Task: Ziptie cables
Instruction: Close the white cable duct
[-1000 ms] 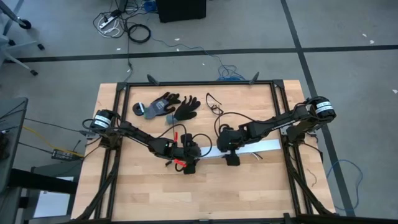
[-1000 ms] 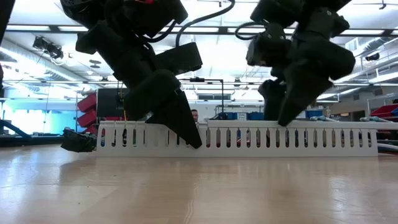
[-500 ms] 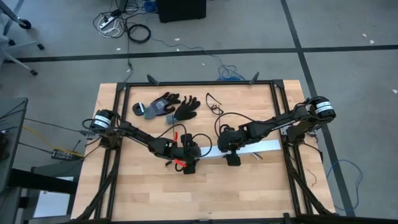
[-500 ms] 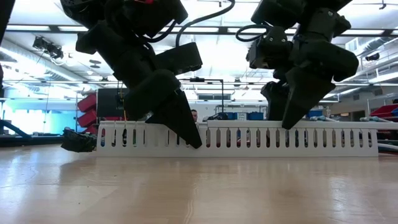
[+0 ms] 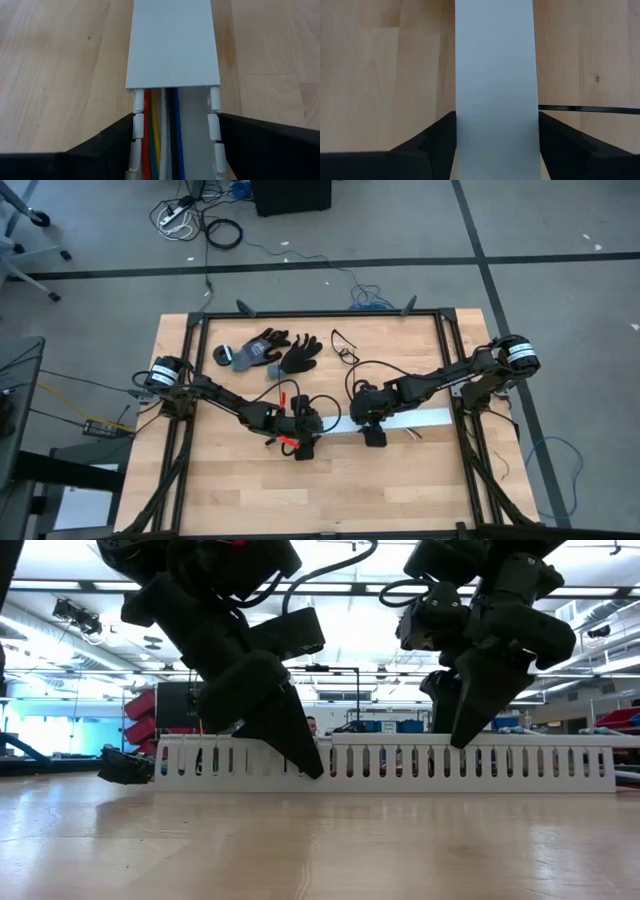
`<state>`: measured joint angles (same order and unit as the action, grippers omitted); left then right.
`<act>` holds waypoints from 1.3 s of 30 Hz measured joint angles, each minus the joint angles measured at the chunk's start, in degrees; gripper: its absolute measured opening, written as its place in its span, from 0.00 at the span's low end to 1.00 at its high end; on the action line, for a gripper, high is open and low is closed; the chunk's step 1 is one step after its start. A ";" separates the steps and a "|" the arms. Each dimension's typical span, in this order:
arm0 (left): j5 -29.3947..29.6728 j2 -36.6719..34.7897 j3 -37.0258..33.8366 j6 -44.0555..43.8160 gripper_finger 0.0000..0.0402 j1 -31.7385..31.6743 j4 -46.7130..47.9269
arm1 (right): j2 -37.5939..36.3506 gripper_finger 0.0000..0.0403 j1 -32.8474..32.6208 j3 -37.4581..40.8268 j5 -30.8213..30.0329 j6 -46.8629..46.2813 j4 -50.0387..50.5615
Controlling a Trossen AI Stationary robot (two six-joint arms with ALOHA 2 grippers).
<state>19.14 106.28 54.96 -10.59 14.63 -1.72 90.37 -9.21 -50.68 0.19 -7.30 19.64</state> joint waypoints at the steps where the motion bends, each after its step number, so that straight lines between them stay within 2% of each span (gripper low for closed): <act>1: -0.02 0.00 -0.02 0.00 0.61 0.00 -0.02 | 0.00 0.58 -0.01 0.00 0.02 -0.30 -0.16; 18: -0.15 -0.02 -0.24 -0.24 0.61 0.04 -0.57 | 2.32 0.58 0.80 0.02 0.70 1.67 -6.84; 39: -0.15 0.02 0.09 -0.22 0.60 0.02 0.76 | 2.34 0.58 0.85 -0.11 0.98 2.17 -5.49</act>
<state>18.98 106.30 55.05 -10.81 14.66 -0.96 92.71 -8.36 -50.78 1.17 -5.13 14.15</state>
